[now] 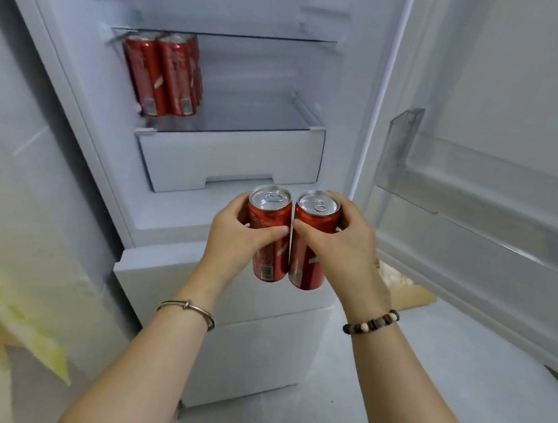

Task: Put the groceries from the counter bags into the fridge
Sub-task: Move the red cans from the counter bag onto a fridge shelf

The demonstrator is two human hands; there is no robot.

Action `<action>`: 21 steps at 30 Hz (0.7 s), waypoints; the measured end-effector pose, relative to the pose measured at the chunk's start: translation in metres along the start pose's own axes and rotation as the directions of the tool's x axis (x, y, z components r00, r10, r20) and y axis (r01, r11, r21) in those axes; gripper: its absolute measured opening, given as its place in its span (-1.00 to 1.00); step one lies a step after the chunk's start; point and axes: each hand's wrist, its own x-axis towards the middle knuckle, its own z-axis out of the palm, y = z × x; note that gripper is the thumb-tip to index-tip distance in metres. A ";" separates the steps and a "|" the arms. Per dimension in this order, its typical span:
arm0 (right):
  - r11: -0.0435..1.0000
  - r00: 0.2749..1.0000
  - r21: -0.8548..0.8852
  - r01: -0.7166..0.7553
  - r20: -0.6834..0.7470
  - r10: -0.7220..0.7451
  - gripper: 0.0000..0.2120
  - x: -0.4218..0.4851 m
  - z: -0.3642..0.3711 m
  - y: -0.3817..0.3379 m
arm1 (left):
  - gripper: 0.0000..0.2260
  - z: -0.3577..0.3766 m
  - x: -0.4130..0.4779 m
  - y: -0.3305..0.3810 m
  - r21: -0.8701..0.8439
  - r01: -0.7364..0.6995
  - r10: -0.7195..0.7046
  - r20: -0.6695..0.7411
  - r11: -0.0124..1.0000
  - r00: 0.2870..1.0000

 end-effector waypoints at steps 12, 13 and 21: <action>0.969 0.984 0.190 0.157 0.051 -0.169 -0.49 0.146 0.078 -0.028 | -0.53 -0.027 0.152 0.035 0.021 -0.177 0.177 -0.222 0.984 0.959; 0.967 0.983 0.197 0.162 0.058 -0.176 -0.49 0.154 0.084 -0.031 | -0.53 -0.032 0.160 0.038 0.029 -0.191 0.193 -0.236 0.981 0.952; 0.933 0.971 0.280 0.225 0.016 -0.239 -0.49 0.201 0.133 -0.057 | -0.52 -0.075 0.209 0.046 0.064 -0.263 0.265 -0.427 0.963 0.865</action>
